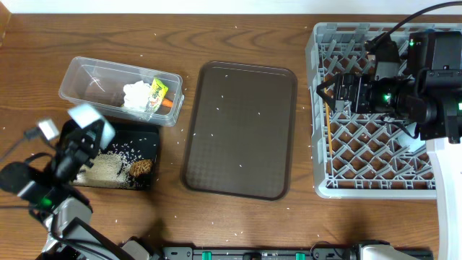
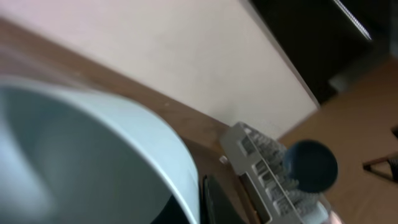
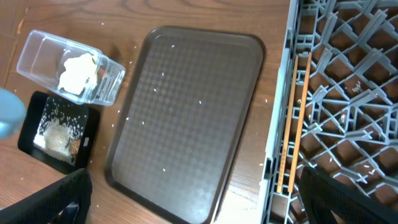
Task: Sort waste into correct bins and load items into the dishwasher rack
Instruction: 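Lift the emptied bowl and move it toward the right gripper, then hand the light blue bowl from the left gripper to the right gripper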
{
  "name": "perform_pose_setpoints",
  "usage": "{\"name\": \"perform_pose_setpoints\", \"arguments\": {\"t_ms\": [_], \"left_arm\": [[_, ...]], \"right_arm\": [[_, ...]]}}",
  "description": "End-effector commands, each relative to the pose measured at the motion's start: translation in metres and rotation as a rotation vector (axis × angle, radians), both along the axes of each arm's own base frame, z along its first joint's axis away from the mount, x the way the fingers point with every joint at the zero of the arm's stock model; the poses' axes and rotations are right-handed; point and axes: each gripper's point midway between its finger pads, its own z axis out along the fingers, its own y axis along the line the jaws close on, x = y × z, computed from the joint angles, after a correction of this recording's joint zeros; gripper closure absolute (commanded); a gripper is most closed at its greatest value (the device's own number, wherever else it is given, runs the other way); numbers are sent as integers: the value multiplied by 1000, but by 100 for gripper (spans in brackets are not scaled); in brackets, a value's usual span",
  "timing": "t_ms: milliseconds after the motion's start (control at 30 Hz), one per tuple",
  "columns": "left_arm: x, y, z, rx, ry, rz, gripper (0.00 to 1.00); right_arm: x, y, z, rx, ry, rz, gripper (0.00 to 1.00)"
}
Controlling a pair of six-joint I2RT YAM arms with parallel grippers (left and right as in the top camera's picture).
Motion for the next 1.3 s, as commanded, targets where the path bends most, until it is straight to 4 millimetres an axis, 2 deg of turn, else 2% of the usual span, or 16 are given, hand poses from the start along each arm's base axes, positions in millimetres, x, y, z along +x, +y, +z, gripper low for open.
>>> {"name": "perform_pose_setpoints", "arguments": {"t_ms": [0,67,167,367,533,600,733,867,1033,1100,1267], "left_arm": [[18,-23,41,-34,-33,-73,94],[34,-39,60,-50,-67,-88,94],[52,-75,76,-68,-92,-152,94],[76,-177,99,-155,-106,-266,94],[88,-261,97,-217,-69,-344,94],[90,-301,95,-244,-34,-418,94],[90,-377,91,-277,9,-540,94],[89,-442,80,-307,70,-648,93],[89,-495,64,-389,139,-746,94],[88,-508,60,-423,143,-775,94],[92,-528,24,-488,266,-801,94]], "right_arm": [[0,4,1,10,-2,6,1],[0,3,1,10,-2,6,1],[1,-1,0,-8,1,-16,4],[8,-49,-3,-47,36,-277,1],[8,-92,-1,16,62,-483,1],[6,-108,-1,38,77,-557,1],[0,-118,-6,45,108,-590,1],[-7,-123,-11,18,138,-612,1],[-11,-125,-14,0,155,-625,1],[-11,-125,-14,0,157,-624,1],[-12,-125,-14,-5,157,-618,1]]}}
